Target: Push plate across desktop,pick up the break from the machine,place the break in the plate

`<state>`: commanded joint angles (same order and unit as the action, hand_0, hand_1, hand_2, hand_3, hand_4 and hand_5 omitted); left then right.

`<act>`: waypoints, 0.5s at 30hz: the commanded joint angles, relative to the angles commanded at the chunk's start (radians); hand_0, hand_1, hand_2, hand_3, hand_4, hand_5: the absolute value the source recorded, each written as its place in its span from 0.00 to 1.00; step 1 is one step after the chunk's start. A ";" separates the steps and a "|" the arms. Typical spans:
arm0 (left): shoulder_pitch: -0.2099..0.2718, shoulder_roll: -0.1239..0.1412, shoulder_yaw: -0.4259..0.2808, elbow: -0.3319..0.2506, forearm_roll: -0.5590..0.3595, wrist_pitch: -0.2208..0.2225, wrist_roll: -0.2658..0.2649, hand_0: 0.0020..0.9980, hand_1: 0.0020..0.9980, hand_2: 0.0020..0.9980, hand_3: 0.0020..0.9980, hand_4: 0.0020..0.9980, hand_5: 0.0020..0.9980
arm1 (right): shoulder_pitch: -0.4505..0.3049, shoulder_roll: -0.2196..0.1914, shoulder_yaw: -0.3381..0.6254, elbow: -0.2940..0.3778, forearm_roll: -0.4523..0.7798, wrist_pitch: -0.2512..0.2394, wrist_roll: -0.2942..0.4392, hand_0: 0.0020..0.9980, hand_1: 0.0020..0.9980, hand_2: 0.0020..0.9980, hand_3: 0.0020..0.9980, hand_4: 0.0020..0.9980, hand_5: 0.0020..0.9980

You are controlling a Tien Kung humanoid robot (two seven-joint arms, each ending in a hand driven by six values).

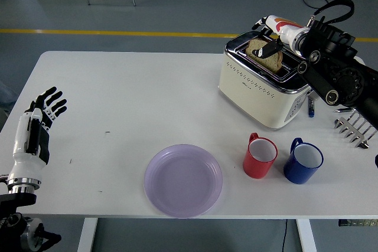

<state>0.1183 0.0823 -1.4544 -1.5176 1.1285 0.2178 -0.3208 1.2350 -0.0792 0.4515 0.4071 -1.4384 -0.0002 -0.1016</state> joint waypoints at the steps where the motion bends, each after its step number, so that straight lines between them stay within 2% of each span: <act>1: -0.001 0.000 0.001 0.000 -0.001 0.002 -0.003 0.76 0.75 0.81 0.81 0.54 0.96 | 0.004 0.006 -0.013 -0.012 0.012 -0.002 -0.002 0.85 0.75 0.72 0.83 0.74 0.15; 3: -0.001 0.001 0.001 0.001 -0.003 0.003 -0.005 0.76 0.75 0.81 0.81 0.54 0.96 | 0.007 0.010 -0.024 -0.021 0.022 -0.004 -0.003 0.85 0.75 0.72 0.83 0.74 0.15; 4: -0.001 0.001 0.001 0.001 -0.004 0.004 -0.007 0.76 0.75 0.81 0.80 0.53 0.95 | 0.010 0.014 -0.034 -0.029 0.031 -0.006 -0.006 0.81 0.74 0.71 0.83 0.73 0.15; 8: -0.003 0.001 0.005 0.003 -0.007 0.005 -0.008 0.76 0.75 0.81 0.80 0.53 0.95 | 0.016 0.021 -0.050 -0.042 0.038 -0.013 -0.014 0.81 0.74 0.71 0.83 0.73 0.15; 10: -0.006 0.001 0.008 0.003 -0.008 0.005 -0.009 0.76 0.75 0.81 0.80 0.53 0.95 | 0.019 0.017 -0.044 -0.042 0.032 -0.024 -0.014 0.77 0.74 0.72 0.83 0.73 0.15; 15: -0.013 0.003 0.014 0.006 -0.011 0.006 -0.009 0.76 0.75 0.81 0.80 0.53 0.95 | 0.028 0.013 -0.020 -0.039 0.008 -0.039 -0.014 0.77 0.74 0.72 0.83 0.73 0.15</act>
<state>0.1058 0.0854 -1.4401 -1.5111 1.1175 0.2234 -0.3299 1.2627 -0.0664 0.4317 0.3686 -1.4300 -0.0393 -0.1151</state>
